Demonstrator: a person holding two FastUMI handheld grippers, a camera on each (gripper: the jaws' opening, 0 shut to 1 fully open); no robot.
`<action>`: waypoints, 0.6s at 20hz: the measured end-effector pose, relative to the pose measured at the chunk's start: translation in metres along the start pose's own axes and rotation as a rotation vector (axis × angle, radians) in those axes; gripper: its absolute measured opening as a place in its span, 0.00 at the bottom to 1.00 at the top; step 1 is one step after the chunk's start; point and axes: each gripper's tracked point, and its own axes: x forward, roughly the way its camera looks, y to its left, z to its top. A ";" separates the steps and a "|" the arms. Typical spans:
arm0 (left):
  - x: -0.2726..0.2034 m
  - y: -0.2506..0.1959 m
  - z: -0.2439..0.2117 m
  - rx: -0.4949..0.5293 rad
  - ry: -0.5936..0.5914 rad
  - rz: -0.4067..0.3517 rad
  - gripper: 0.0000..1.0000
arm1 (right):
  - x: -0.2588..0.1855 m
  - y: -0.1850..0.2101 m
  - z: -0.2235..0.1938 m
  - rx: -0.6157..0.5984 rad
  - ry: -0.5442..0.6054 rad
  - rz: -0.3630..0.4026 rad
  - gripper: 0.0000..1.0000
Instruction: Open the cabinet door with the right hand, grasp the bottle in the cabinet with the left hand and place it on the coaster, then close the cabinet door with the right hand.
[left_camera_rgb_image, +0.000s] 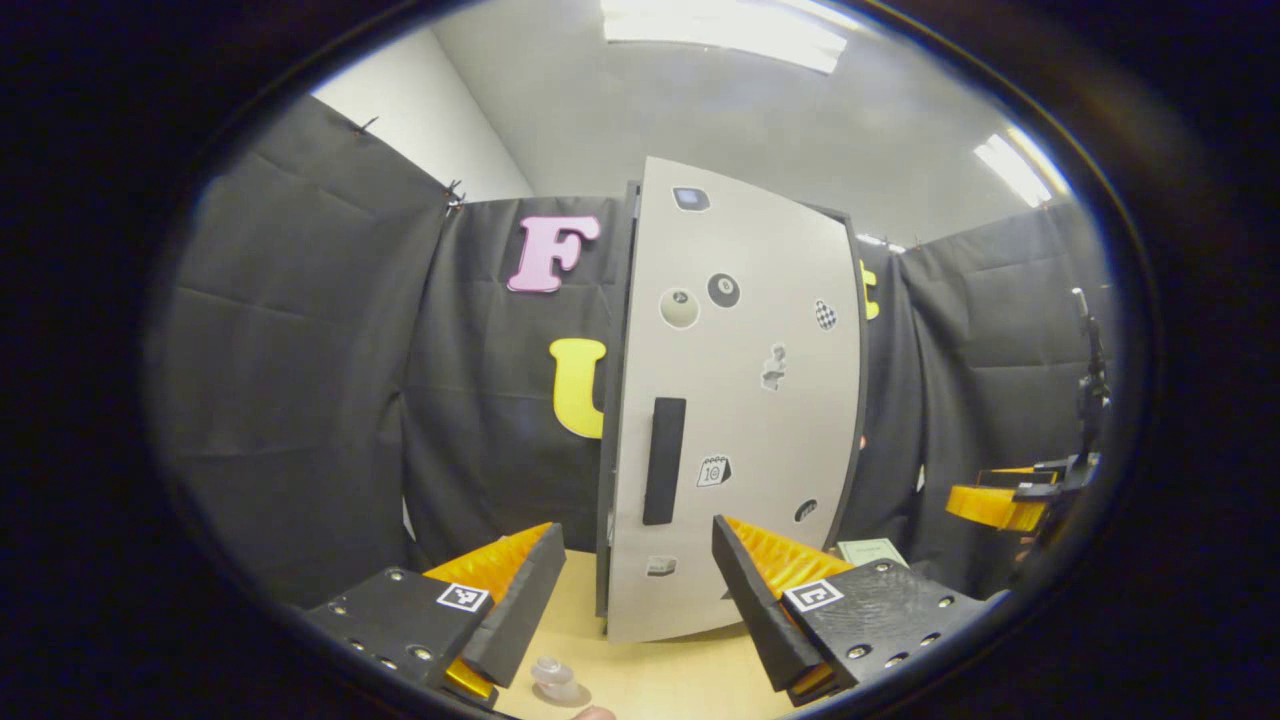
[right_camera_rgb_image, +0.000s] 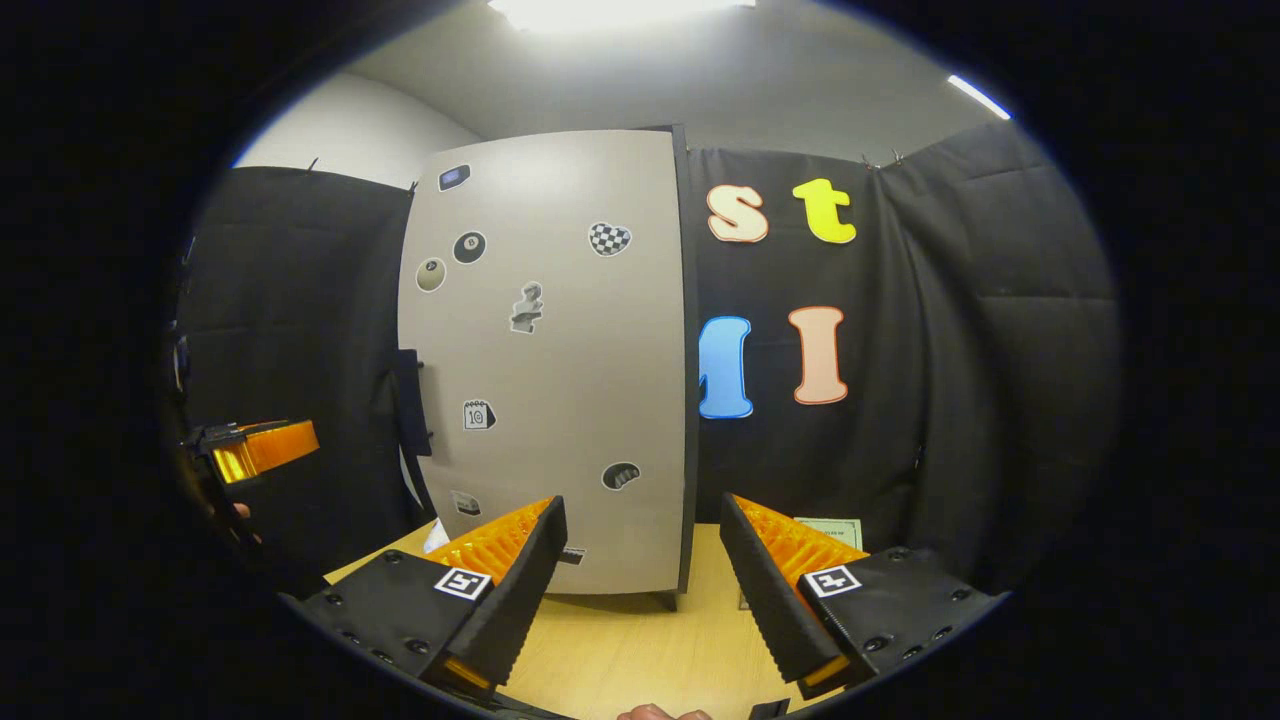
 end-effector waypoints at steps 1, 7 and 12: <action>-0.001 0.001 0.002 0.006 -0.006 0.018 0.89 | -0.001 -0.003 -0.001 0.018 0.007 0.006 0.98; -0.005 0.002 0.015 0.035 -0.024 0.029 0.89 | 0.001 -0.021 -0.004 0.009 -0.017 0.003 0.98; -0.005 0.014 0.009 -0.047 -0.029 0.026 0.89 | 0.017 -0.013 -0.014 0.013 -0.008 0.038 0.98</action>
